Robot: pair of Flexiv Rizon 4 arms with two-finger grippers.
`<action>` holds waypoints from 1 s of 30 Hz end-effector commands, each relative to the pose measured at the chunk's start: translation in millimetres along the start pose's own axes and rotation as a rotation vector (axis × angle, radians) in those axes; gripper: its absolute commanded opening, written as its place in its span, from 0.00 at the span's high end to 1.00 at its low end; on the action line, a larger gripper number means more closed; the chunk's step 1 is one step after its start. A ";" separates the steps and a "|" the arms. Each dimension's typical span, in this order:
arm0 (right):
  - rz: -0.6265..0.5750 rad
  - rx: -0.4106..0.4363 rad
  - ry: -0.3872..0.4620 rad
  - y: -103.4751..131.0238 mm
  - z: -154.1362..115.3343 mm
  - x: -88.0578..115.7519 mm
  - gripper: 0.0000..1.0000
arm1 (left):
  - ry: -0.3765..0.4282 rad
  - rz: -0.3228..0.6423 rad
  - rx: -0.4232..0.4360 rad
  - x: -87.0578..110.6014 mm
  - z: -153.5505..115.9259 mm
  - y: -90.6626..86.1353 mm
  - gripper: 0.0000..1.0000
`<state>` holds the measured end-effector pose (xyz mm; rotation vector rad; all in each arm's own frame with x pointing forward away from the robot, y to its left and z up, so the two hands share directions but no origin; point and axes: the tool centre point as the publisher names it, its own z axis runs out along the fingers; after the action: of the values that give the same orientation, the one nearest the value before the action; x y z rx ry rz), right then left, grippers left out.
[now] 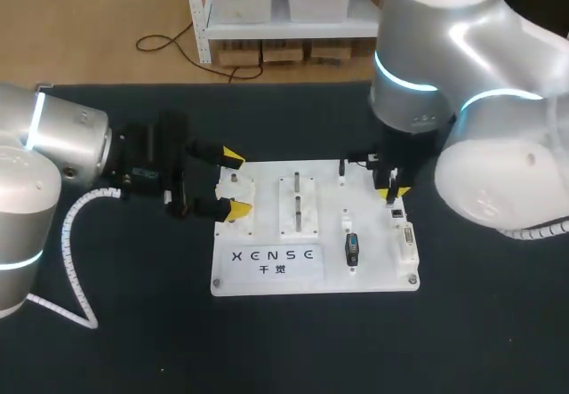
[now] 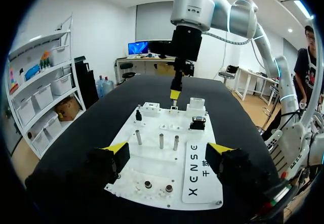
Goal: Insert the Ethernet cable into its matching sockets.
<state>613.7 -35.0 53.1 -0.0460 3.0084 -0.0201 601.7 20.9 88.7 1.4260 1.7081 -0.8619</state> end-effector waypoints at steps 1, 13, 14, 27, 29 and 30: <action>0.010 0.000 -0.008 -6.7 3.7 2.6 1.00 | -0.007 0.003 -0.003 1.8 0.1 -0.6 0.00; 0.018 0.007 -0.002 -9.8 11.6 1.2 1.00 | -0.007 0.003 -0.003 1.8 0.1 -0.6 0.00; 0.018 0.007 -0.001 -9.8 11.9 1.1 1.00 | -0.007 0.003 -0.003 1.8 0.1 -0.6 0.00; -0.002 0.015 0.014 -11.4 21.5 1.5 1.00 | -0.007 0.003 -0.003 1.8 0.1 -0.6 0.00; -0.003 0.017 0.013 -12.3 22.2 0.9 1.00 | -0.007 0.003 -0.003 1.8 0.1 -0.6 0.00; -0.003 0.018 0.013 -12.5 22.4 0.7 1.00 | -0.007 0.003 -0.003 1.8 0.1 -0.6 0.00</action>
<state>615.2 -47.5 33.1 -0.0494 3.0199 -0.0467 601.7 20.9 88.8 1.4260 1.7081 -0.8620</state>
